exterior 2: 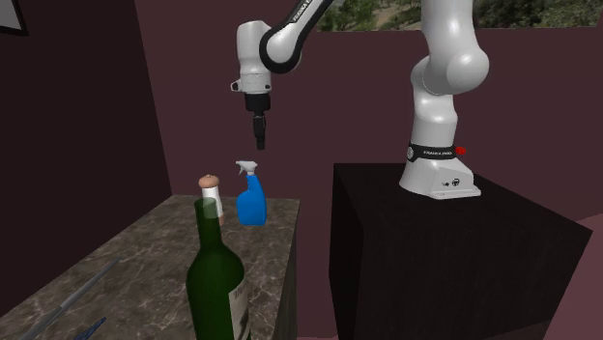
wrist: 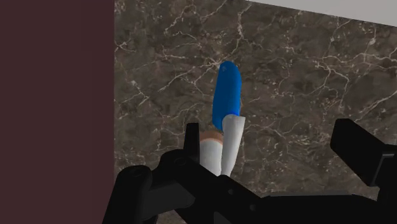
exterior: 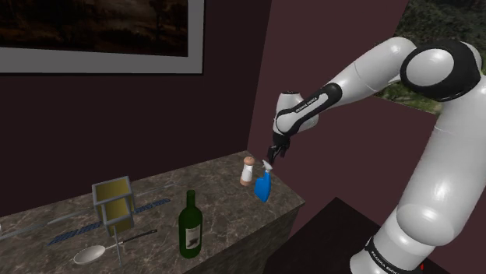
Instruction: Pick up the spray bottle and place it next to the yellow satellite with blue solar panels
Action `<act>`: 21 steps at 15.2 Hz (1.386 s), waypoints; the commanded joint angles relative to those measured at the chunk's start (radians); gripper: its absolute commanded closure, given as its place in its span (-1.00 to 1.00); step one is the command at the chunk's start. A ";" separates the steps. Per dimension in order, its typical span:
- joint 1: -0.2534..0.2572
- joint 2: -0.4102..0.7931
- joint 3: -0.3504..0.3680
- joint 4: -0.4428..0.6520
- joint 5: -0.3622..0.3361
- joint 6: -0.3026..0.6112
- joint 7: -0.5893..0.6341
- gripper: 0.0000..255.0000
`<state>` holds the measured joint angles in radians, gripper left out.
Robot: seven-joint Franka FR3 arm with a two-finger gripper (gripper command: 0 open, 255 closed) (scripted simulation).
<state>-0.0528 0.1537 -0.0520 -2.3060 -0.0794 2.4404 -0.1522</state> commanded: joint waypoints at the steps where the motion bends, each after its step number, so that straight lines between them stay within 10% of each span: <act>1: 0.000 0.084 -0.001 0.044 -0.004 0.042 0.007 -1.00; 19: -0.006 0.247 -0.006 0.095 -0.008 0.158 0.011 -1.00; 20: -0.006 0.247 -0.006 0.095 -0.008 0.158 0.011 1.00; 21: -0.006 0.247 -0.006 0.095 -0.008 0.158 0.011 1.00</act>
<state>-0.0590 0.4011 -0.0582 -2.2110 -0.0879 2.5980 -0.1413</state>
